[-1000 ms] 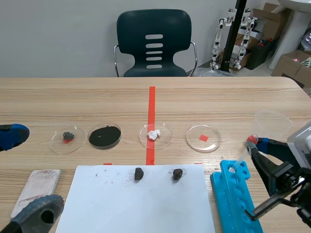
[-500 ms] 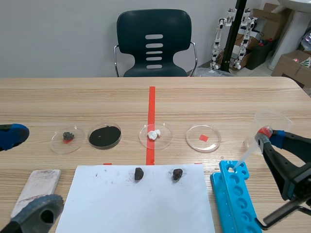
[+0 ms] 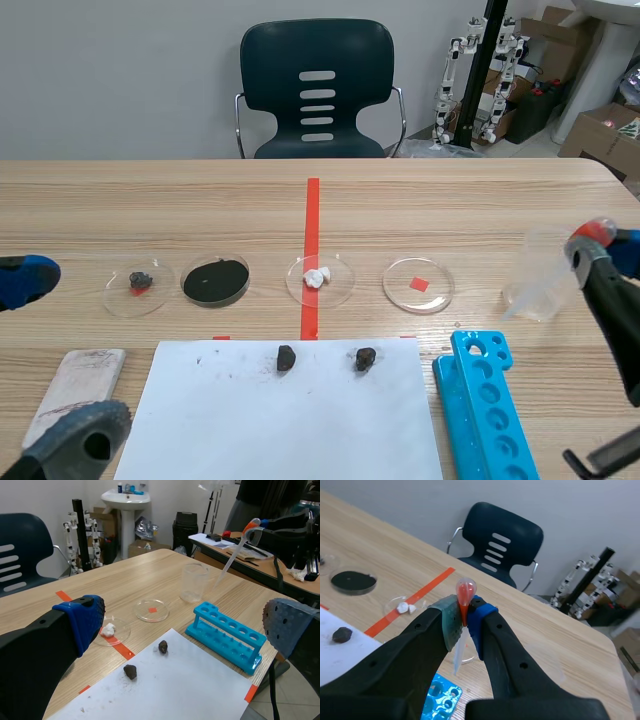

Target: Pick up the dropper by the top with the right hand

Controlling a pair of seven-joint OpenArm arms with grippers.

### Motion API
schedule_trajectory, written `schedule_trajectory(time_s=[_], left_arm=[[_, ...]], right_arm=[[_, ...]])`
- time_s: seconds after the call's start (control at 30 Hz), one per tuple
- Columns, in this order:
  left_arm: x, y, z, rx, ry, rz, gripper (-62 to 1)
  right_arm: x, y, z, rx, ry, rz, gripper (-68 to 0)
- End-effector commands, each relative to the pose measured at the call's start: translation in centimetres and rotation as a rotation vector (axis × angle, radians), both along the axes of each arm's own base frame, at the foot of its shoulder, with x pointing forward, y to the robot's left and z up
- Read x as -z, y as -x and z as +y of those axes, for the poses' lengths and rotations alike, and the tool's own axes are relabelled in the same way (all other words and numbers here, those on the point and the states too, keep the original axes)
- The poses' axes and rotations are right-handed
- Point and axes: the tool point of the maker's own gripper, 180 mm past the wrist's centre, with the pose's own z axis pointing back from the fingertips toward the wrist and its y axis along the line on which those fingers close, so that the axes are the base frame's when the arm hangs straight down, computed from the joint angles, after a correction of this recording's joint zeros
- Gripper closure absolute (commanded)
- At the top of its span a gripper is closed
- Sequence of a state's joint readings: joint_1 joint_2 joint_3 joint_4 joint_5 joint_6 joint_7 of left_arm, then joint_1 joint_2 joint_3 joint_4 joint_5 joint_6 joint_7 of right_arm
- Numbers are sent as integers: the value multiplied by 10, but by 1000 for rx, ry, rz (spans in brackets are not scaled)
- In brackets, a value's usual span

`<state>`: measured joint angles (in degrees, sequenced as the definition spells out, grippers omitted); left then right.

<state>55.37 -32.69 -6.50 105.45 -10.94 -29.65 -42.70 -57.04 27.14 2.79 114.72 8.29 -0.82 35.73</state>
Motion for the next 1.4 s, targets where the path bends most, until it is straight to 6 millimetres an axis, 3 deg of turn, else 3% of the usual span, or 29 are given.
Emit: schedule_trajectory(time_s=[0.0,0.27,1.37], left_arm=[[-6,0,-1,-6,29,-15,-623],[-7,0,-1,-6,30,-15,-623],[-6,0,-1,-6,29,-14,-623]], right_arm=[[-10,-1,-4,19,-12,-27,-33],[-14,2,-11,66,-92,-2,-33],[-14,1,-11,64,-94,0,-33]])
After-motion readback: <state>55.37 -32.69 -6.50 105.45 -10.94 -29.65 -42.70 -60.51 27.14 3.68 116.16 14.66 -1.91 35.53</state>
